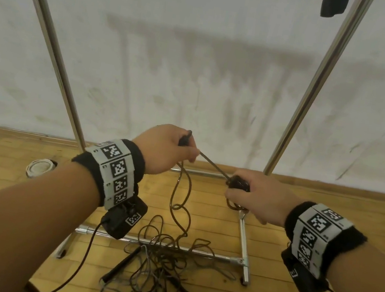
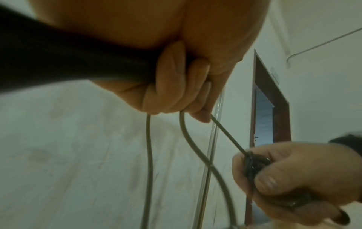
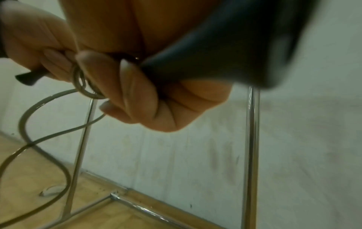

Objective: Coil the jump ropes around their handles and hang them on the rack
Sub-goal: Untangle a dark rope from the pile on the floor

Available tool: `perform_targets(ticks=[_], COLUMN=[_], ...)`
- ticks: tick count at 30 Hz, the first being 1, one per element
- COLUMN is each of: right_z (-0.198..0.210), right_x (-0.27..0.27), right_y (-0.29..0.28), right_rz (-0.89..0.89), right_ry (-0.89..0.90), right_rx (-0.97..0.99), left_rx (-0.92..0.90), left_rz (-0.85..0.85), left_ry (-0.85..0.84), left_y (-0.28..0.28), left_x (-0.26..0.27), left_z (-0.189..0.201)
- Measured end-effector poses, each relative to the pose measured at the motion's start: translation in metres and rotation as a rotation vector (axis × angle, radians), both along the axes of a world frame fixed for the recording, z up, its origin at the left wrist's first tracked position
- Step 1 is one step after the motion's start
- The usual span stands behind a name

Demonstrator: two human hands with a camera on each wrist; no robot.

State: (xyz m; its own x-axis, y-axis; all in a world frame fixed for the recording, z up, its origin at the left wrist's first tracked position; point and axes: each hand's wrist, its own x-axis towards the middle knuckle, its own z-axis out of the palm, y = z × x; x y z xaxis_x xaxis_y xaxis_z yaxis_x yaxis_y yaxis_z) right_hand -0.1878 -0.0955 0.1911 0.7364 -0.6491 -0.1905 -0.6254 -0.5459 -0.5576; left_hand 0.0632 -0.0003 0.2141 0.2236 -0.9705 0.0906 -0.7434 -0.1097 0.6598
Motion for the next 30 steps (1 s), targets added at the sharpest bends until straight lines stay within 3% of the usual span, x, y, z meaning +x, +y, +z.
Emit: perform_targets(ticks=[3, 8, 13, 18, 23, 30], right_z=[-0.002, 0.018, 0.031, 0.044, 0.052, 0.052], right_x=[-0.003, 0.003, 0.009, 0.003, -0.009, -0.014], right_y=[-0.001, 0.005, 0.016, 0.017, 0.015, 0.009], right_rz=[-0.046, -0.05, 0.02, 0.017, 0.06, 0.025], right_ry=[0.035, -0.099, -0.038, -0.21, -0.265, -0.345], right_rx=[-0.002, 0.157, 0.252, 0.349, 0.329, 0.565], left_rx=[-0.012, 0.26, 0.213, 0.148, 0.062, 0.057], left_rz=[0.072, -0.153, -0.254, -0.129, -0.101, -0.127], left_ry=[0.059, -0.05, 0.157, 0.026, 0.182, 0.286], left_y=[0.004, 0.013, 0.011, 0.012, 0.015, 0.017], left_x=[0.012, 0.004, -0.02, -0.021, -0.013, -0.019], left_z=[-0.002, -0.013, -0.008, -0.011, -0.011, -0.009])
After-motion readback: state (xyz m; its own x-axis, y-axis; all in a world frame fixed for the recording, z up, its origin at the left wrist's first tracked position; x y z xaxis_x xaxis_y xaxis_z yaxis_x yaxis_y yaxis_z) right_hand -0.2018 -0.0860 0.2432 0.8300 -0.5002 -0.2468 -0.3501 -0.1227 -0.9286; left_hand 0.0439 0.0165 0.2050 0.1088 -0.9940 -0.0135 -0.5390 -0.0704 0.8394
